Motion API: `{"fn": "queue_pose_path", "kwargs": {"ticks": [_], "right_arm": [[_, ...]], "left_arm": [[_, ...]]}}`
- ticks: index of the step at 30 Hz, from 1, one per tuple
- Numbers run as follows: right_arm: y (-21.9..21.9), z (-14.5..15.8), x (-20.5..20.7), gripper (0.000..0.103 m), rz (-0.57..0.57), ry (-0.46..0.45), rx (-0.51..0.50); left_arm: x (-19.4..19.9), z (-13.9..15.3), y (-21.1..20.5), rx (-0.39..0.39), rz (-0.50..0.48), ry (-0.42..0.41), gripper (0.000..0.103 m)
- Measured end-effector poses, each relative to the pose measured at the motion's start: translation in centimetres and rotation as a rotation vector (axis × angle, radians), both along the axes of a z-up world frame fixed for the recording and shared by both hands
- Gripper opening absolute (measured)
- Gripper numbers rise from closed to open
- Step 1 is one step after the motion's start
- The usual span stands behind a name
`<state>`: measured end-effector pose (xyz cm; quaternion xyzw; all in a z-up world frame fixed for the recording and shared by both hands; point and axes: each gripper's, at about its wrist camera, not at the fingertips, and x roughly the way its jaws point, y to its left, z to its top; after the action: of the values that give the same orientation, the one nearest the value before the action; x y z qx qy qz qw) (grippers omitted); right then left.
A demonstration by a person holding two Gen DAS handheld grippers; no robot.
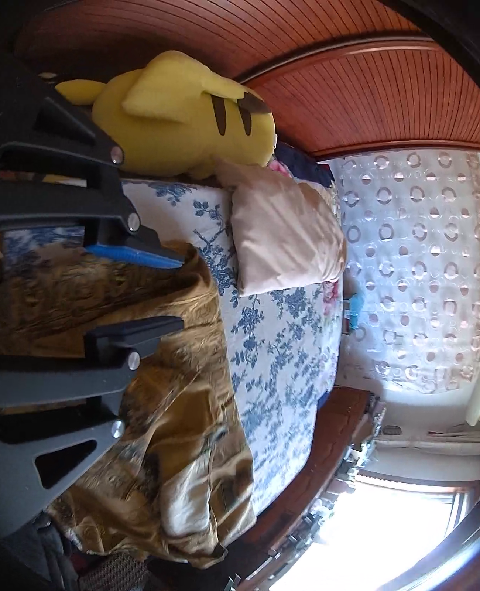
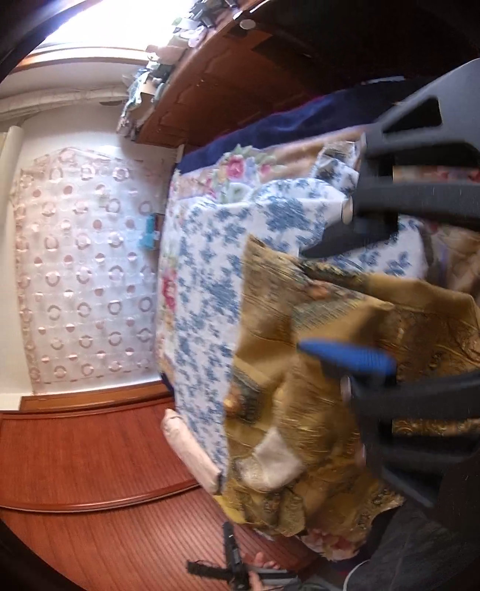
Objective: Fold small clothes
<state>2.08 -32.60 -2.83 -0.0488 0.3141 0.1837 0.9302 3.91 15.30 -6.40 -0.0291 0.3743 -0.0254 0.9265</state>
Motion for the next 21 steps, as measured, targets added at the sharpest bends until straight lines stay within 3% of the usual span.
{"fn": "queue_pose_path", "kwargs": {"ticks": [6,15,21], "right_arm": [[-0.4,-0.3,3.0,0.065,-0.035,-0.013,-0.033],[1.3,-2.5,7.5,0.065,-0.030,0.020,-0.030],[2.5,-3.0,8.8,0.065,-0.017,0.028,-0.046]], "left_arm": [[3.3,-1.7,-0.4,-0.010,-0.007,0.053,0.026],[6.1,-4.7,-0.4,0.049,0.038,0.139,0.030],[6.1,-5.2,0.1,0.026,0.058,0.106,0.034]]}}
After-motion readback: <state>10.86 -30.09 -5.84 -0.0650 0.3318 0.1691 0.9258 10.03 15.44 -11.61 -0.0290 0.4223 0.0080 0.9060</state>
